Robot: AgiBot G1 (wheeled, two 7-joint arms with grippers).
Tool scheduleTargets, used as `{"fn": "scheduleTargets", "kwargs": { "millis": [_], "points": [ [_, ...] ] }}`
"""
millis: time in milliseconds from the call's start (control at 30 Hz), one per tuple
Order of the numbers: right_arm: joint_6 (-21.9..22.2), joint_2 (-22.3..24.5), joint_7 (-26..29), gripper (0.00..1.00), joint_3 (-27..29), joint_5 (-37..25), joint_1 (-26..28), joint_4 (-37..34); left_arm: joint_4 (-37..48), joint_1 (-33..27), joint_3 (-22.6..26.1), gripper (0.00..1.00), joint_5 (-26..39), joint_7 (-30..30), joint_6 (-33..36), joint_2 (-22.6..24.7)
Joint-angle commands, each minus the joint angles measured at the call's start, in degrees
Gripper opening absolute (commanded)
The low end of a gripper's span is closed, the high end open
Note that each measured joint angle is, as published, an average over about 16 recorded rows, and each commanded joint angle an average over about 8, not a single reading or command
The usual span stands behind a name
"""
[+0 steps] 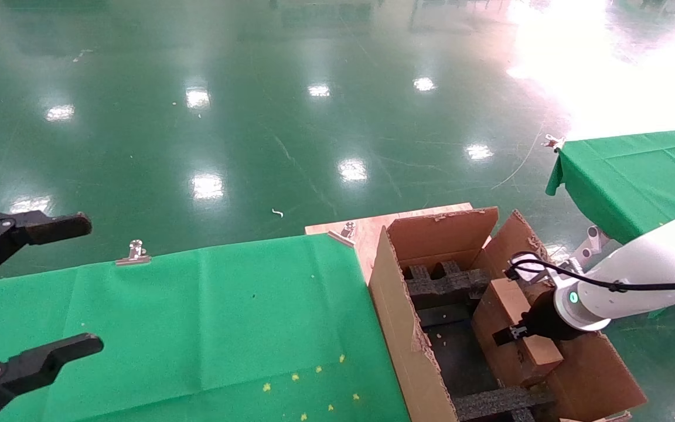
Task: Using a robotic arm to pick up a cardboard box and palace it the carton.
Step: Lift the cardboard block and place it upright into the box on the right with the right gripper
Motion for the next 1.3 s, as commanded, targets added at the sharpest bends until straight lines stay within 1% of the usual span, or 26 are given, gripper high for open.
{"fn": "scheduleTargets", "kwargs": {
  "millis": [33,200,233,267,467,500,533,1300],
  "points": [
    [0.03,-0.82,-1.26,0.0,0.11,0.8,-0.46,-1.26,0.0,0.0,0.0,1.0,0.0,0.0,0.0,0.0],
    [-0.47,-2.1,-4.09,0.0,0.46,2.64,-1.2,-3.85,0.0,0.0,0.0,1.0,0.0,0.0,0.0,0.0],
    [-0.58,-2.28,-4.54,0.01,0.51,2.92,-1.3,-4.24,0.0,0.0,0.0,1.0,0.0,0.0,0.0,0.0],
    [-0.67,-2.41,-4.89,0.06,0.55,3.13,-1.39,-4.54,0.0,0.0,0.0,1.0,0.0,0.0,0.0,0.0],
    [-1.15,-3.11,-6.51,0.81,0.73,4.12,-1.76,-6.05,0.01,0.01,0.0,1.0,0.0,0.0,-0.02,-0.01],
    [-1.19,-3.17,-6.61,0.92,0.74,4.21,-1.79,-6.17,0.02,0.01,0.0,1.0,0.0,0.0,-0.02,-0.01],
    [-1.24,-3.23,-6.73,1.0,0.76,4.3,-1.83,-6.29,0.02,0.02,0.0,1.0,0.0,0.0,-0.02,-0.01],
    [-1.66,-2.4,-6.09,1.0,0.69,3.33,-0.65,-5.21,0.02,0.02,0.0,1.0,0.0,0.0,-0.02,0.0]
  ]
}}
